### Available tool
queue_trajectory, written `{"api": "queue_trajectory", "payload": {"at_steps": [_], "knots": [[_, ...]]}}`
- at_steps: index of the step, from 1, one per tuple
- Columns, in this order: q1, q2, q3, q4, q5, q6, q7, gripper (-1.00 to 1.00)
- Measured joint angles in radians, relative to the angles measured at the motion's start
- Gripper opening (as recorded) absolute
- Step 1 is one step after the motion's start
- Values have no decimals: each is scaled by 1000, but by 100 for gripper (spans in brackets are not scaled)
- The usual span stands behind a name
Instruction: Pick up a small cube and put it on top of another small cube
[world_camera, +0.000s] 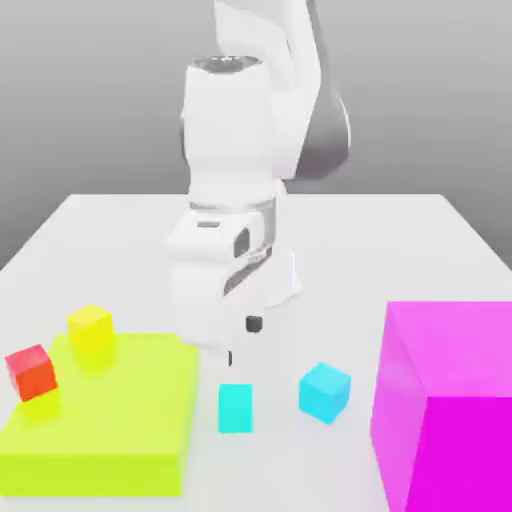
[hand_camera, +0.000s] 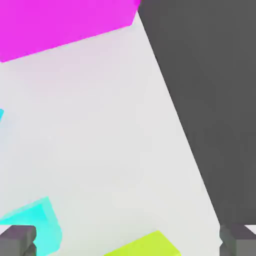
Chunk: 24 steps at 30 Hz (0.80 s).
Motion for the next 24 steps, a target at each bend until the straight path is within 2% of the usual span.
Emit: {"api": "queue_trajectory", "payload": {"at_steps": [5, 7, 11, 13, 14, 20, 22, 24], "knots": [[18, 109, -18, -74, 51, 75, -253, 0], [7, 171, 7, -80, 114, 120, -339, 0], [-124, 315, 186, -53, 305, 227, -492, 0], [-232, 385, 308, -38, 363, 284, -537, 0], [-273, 409, 350, -33, 370, 303, -544, -100], [-292, 421, 371, -30, 378, 312, -551, -100], [-245, 386, 317, -38, 350, 283, -528, -100], [-174, 323, 229, -53, 276, 234, -473, -100]]}}
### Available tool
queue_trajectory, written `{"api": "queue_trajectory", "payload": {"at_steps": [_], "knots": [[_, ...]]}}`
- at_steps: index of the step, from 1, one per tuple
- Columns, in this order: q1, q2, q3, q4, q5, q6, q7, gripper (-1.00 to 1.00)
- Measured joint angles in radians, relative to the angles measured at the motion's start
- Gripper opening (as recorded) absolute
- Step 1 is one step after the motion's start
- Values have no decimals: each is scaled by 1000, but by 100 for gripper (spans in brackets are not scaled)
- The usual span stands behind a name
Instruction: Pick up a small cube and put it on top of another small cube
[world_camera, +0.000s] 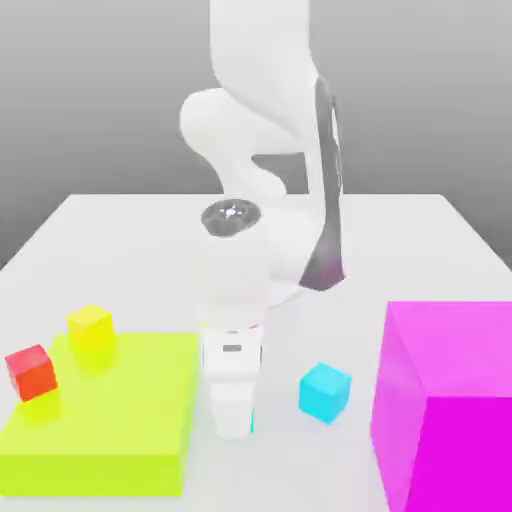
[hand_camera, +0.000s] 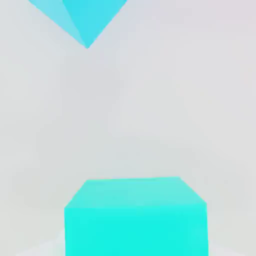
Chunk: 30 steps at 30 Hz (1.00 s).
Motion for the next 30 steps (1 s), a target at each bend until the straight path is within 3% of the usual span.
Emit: {"api": "queue_trajectory", "payload": {"at_steps": [4, 10, 23, 30], "knots": [[38, -146, -86, -31, -177, -111, 130, -100], [-78, -214, -146, 64, -240, -264, 364, -100], [-377, -264, -265, 333, -267, -583, 878, -100], [-384, -116, -256, 326, -151, -445, 829, -100]]}}
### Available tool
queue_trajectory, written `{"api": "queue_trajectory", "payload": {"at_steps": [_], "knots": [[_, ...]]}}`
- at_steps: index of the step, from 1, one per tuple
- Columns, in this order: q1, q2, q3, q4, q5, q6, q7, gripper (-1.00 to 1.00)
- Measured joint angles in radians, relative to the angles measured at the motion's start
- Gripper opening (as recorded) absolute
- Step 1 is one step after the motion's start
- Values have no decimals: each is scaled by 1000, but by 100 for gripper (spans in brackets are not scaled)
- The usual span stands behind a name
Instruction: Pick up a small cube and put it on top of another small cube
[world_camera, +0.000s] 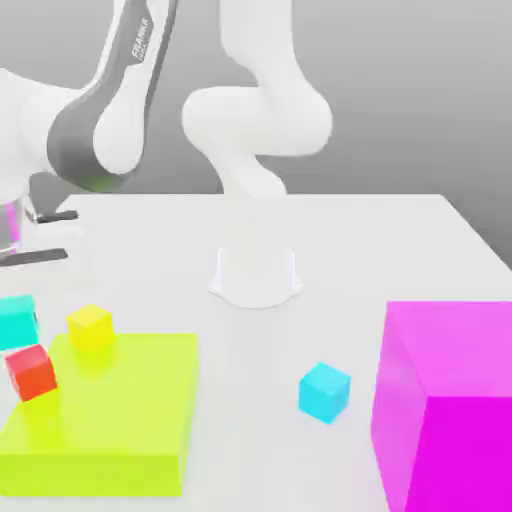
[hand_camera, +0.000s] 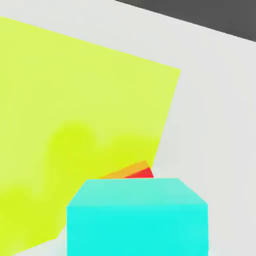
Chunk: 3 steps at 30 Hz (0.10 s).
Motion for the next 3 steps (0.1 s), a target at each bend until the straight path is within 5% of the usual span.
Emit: {"api": "queue_trajectory", "payload": {"at_steps": [1, 3], "knots": [[-2, 14, 2, -3, 10, 15, -7, 100], [-2, 14, 2, -3, 10, 15, -7, 100]]}}
